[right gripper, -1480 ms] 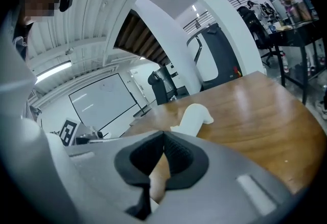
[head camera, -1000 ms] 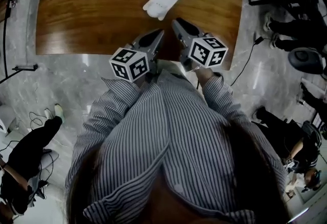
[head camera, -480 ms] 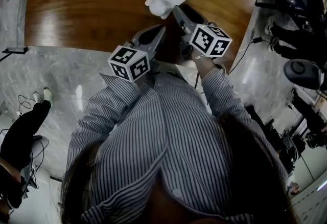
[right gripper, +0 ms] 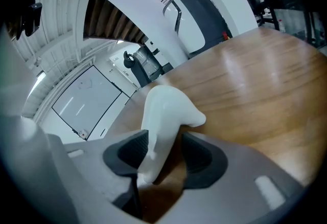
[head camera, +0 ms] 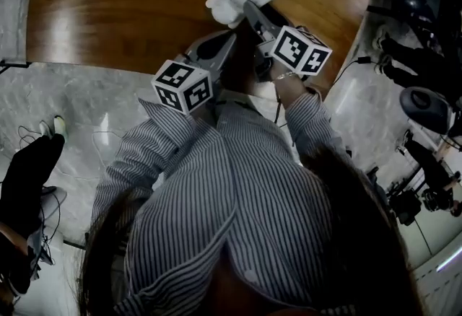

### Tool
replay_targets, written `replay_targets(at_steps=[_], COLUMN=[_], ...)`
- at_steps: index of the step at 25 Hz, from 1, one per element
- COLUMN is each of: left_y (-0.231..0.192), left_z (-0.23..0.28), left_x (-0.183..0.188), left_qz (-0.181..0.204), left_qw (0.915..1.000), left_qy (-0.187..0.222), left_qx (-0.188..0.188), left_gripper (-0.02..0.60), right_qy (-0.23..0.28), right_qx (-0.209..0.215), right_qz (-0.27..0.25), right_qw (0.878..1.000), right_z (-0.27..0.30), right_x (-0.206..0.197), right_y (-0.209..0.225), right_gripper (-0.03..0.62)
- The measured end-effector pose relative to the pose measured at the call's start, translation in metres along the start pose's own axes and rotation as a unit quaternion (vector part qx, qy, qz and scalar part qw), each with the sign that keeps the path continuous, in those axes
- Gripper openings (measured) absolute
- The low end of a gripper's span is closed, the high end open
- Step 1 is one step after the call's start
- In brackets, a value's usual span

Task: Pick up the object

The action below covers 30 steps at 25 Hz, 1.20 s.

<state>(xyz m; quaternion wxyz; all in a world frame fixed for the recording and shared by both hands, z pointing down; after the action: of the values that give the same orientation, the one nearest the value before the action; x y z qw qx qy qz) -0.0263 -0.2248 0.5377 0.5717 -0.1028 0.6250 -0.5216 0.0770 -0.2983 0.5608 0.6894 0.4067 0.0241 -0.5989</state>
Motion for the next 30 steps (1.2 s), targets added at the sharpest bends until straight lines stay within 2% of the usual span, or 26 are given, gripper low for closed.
replay_targets(at_steps=[3,8,12,17,24,30], left_y=[0.001,0.000,0.001,0.006,0.038,0.061], left_z=[0.000,-0.002,-0.006,-0.023,-0.035,-0.039], left_x=[0.000,0.002,0.002,0.006,0.036,0.074], left_qz=[-0.002,-0.001,0.002,0.003,0.056,0.120], left_qw=[1.0000,1.0000,1.0000,0.9996,0.9970,0.9896], left_qy=[0.001,0.002,0.002,0.022,0.053,0.079], left_qx=[0.000,0.003,0.007,0.015,-0.002,-0.006], left_gripper=[0.002,0.002,0.002,0.002,0.002,0.002], right_qy=[-0.018,-0.019,-0.005,0.029,0.081,0.131], right_qx=[-0.010,0.009,0.013,0.021,0.024,0.036], right_qz=[0.001,0.029,0.029,0.007,-0.037,-0.075], right_qw=[1.000,0.999,0.999,0.999,0.996,0.988], right_z=[0.003,0.005,-0.001,-0.021,-0.070,-0.105], right_x=[0.000,0.001,0.009,0.022,0.037,0.047], right_y=[0.001,-0.003,-0.004,-0.013,-0.025,-0.039], right_gripper=[0.176,0.129,0.120,0.118,0.118,0.118])
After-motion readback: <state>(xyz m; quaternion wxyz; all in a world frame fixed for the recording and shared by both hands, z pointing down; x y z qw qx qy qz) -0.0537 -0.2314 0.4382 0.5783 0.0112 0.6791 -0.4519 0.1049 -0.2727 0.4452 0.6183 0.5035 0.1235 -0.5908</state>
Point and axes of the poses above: the fingertips, and each gripper's own axes: z forward along the fingers, y to its right, x out of its top, the point moved 4 cm from there along -z, backward along the fingers, and after that the axes turned 9 degrees about -x, right-handed, at the moved point
